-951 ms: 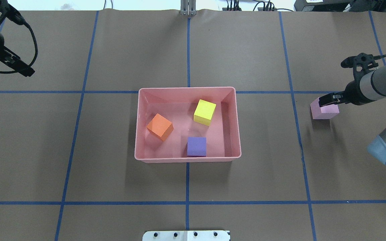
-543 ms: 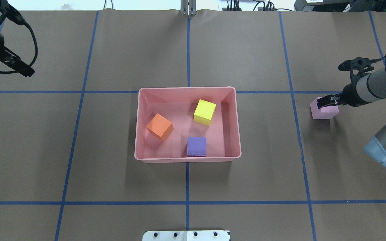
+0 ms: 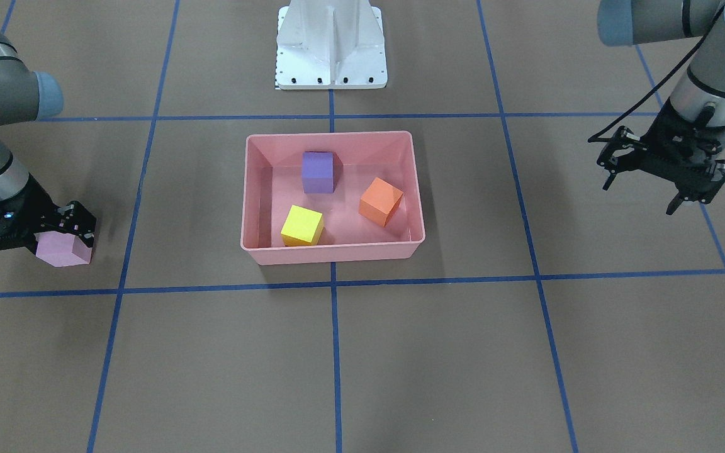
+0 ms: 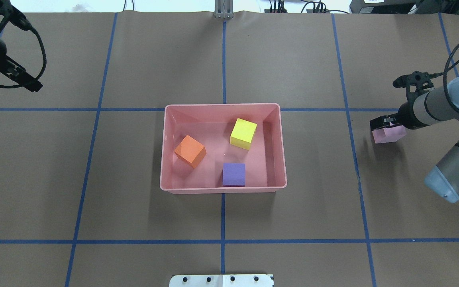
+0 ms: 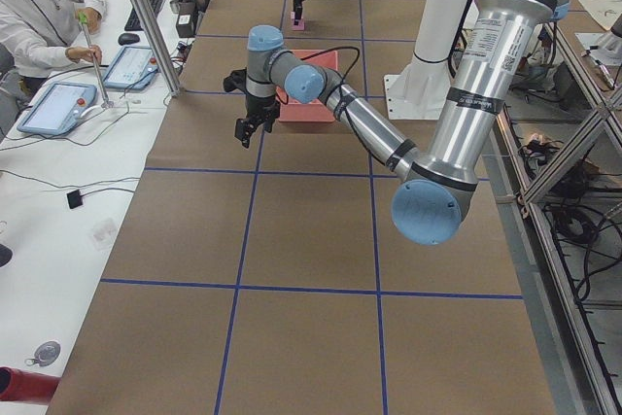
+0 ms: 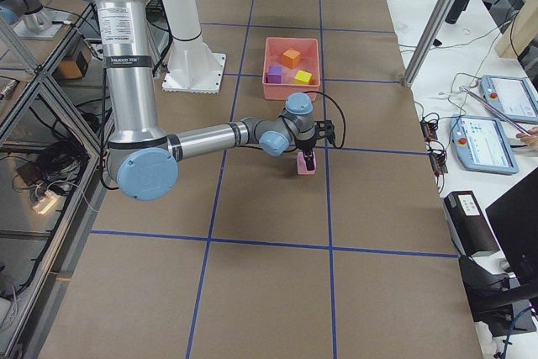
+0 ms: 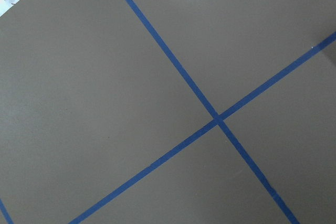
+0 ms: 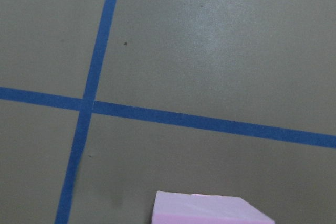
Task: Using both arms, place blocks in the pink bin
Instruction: 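Carry the light pink cube into the pink bin and release it with the right gripper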
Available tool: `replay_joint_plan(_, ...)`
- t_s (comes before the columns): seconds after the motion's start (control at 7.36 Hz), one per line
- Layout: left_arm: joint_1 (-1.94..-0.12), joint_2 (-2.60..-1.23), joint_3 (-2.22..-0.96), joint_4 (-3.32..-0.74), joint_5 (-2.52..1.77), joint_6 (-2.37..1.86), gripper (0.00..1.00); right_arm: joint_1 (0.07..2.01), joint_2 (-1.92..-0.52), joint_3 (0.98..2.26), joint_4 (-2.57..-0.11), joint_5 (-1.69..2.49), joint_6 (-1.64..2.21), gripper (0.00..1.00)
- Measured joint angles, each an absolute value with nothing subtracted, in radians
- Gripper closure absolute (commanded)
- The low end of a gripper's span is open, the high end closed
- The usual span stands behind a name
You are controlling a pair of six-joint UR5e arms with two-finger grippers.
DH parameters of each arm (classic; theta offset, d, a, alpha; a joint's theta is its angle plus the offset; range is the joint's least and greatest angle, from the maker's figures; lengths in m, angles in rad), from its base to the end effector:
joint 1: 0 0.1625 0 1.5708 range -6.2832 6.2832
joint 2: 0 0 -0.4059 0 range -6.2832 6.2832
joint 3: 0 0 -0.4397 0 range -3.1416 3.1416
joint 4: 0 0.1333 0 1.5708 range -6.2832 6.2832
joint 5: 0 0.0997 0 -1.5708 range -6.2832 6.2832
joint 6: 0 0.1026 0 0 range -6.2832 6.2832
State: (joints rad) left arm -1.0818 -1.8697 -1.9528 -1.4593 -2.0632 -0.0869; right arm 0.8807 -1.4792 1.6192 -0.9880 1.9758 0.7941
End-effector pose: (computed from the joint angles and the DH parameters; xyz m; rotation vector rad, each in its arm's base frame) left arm 0.2041 -0.5641 0.2960 0.4033 0.6246 0.5238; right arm -0.3165 -0.5293 0.5101 0.2635 -0.7663 -0.0481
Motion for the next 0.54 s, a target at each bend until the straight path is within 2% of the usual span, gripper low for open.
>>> replay_joint_plan(0.27, -1.082, -1.87, -1.952, -1.459, -2.063, -0.089, 0.0, 0.878, -1.476, 1.641, -0.991, 1.969, 0.795, 1.0)
replay_joint_plan(0.54, -1.081, -1.87, -1.952, -1.459, -2.063, -0.091, 0.0, 0.889, -1.432, 1.719, -1.018, 1.979, 0.846, 1.0)
